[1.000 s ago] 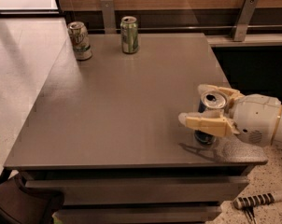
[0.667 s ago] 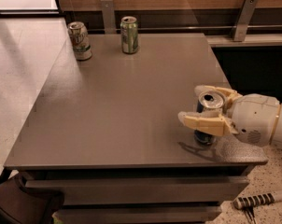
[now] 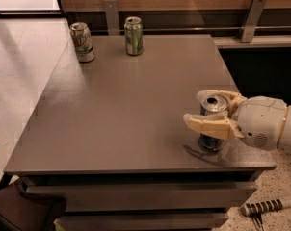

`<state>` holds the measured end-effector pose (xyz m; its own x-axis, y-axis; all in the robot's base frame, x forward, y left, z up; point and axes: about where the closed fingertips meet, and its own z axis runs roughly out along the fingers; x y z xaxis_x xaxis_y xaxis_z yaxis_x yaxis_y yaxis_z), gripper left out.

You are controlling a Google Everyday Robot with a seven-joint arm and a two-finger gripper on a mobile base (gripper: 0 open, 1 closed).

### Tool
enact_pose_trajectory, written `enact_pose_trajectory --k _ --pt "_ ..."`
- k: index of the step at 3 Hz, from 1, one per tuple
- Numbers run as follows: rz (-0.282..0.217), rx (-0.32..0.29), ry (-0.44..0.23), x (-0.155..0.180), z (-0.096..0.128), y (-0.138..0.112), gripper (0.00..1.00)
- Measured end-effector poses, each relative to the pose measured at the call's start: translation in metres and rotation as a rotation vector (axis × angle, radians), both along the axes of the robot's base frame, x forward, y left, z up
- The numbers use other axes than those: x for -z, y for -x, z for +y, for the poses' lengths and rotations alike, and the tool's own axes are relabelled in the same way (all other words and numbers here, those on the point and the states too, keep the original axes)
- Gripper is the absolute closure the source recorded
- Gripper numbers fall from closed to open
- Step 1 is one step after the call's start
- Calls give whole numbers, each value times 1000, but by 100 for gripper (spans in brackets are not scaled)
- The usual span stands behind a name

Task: Move redbull can near green can

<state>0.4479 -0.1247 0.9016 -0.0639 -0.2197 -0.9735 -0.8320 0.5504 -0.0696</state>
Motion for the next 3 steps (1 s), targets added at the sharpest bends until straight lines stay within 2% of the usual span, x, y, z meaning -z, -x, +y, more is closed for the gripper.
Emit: enact_pose_trajectory --k 1,2,3 --pt "-15 -14 13 -16 -2 -11 100" --pt "-3 -19 51 -53 -21 -66 100" --pt "37 -9 64 -70 -36 -118 100"
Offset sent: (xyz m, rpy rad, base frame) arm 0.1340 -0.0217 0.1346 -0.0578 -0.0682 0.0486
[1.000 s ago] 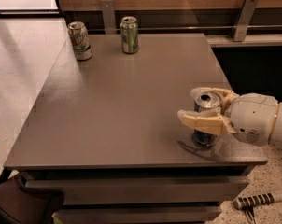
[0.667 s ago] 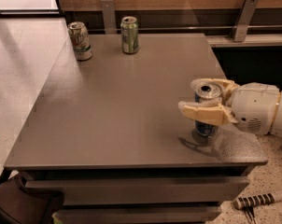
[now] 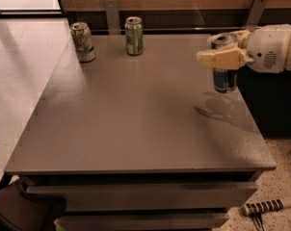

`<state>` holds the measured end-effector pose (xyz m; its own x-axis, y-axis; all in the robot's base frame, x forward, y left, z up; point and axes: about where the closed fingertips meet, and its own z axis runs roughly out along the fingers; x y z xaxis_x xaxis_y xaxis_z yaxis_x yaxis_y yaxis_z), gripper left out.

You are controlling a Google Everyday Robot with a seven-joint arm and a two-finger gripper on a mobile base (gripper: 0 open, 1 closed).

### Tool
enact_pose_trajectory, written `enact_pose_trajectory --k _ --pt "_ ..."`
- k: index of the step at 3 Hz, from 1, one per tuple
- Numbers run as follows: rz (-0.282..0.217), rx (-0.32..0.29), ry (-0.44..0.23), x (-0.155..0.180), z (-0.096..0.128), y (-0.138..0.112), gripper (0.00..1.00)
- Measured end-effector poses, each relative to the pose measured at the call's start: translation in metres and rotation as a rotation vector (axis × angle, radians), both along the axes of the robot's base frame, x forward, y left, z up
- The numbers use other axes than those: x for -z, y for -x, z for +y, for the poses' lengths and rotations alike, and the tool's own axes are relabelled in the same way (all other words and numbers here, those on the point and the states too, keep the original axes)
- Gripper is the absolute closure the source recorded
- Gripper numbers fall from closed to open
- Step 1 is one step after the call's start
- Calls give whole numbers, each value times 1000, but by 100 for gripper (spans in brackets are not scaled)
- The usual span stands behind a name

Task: Move redbull can near green can

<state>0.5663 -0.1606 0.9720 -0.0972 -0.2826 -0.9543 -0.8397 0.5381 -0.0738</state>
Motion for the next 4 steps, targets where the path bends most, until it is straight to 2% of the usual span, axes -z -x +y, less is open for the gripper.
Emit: enact_pose_trajectory --k 1,2,3,4 --pt "27 11 -24 -10 3 -71 100" --pt "-34 8 -82 -36 23 -131 100" --pt "-137 29 -161 -52 43 -188 100" --pt "-167 78 -114 -48 50 -211 100"
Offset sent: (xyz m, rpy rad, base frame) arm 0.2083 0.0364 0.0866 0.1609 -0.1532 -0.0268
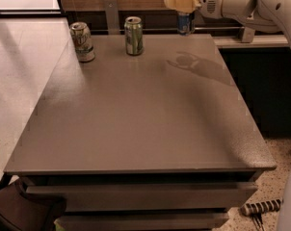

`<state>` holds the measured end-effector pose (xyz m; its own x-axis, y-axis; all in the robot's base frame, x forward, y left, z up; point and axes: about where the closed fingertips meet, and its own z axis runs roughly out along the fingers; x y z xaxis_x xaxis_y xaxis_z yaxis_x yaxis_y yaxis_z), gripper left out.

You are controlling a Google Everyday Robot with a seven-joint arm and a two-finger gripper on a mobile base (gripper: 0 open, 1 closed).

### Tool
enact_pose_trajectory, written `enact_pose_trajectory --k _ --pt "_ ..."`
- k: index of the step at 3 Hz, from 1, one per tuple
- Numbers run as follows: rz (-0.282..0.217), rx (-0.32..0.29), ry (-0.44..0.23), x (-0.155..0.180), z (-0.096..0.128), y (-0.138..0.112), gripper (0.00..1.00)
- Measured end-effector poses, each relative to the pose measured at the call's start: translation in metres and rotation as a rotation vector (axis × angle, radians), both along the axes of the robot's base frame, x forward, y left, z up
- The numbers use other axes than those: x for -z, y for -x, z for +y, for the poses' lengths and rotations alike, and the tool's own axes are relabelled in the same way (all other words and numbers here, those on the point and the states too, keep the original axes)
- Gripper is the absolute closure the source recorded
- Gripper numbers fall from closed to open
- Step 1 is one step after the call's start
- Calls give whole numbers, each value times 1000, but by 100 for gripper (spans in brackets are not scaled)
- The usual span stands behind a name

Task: Move redbull can near green can

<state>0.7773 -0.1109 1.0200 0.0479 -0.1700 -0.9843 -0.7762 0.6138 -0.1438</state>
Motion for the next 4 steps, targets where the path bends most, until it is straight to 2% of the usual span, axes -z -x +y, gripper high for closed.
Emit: enact_pose_trajectory --k 1,2,3,4 --pt "4 62 62 13 6 -18 100" --pt "37 99 64 41 12 -29 100" --pt "55 110 18 60 16 -35 100" --pt "51 95 -43 68 22 -41 100"
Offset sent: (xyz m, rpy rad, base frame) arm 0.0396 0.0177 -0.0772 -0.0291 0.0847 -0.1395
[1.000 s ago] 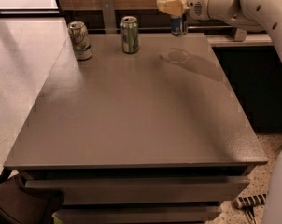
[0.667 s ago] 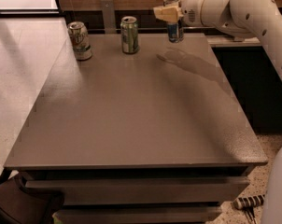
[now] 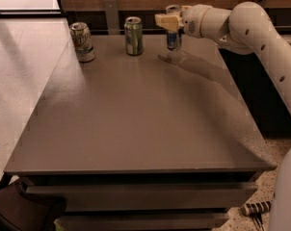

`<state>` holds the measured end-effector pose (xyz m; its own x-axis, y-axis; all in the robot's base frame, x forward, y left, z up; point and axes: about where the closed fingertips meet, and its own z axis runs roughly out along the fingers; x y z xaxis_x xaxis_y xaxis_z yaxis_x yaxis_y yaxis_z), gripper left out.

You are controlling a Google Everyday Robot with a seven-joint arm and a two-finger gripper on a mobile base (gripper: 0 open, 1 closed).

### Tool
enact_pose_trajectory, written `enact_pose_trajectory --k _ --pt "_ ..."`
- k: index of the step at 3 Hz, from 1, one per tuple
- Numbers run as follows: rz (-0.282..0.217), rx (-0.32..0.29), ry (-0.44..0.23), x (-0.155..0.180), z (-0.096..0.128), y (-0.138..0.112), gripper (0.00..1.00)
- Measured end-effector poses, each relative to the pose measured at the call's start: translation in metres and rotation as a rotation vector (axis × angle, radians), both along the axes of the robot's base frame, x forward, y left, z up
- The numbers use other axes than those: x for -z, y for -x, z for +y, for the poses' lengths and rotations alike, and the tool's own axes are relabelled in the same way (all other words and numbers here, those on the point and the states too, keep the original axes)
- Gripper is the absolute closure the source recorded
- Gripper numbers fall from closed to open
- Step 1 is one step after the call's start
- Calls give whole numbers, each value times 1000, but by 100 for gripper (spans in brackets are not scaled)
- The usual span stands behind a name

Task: Move redbull can near green can

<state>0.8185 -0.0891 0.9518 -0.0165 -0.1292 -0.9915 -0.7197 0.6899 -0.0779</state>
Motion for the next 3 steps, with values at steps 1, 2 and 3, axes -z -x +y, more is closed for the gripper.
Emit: enact_pose_trajectory --k 1,2,3 --pt "-7 -10 -37 7 7 -8 100" --pt "2 -1 -50 19 9 -11 100" --pt "18 14 -95 42 8 -12 100"
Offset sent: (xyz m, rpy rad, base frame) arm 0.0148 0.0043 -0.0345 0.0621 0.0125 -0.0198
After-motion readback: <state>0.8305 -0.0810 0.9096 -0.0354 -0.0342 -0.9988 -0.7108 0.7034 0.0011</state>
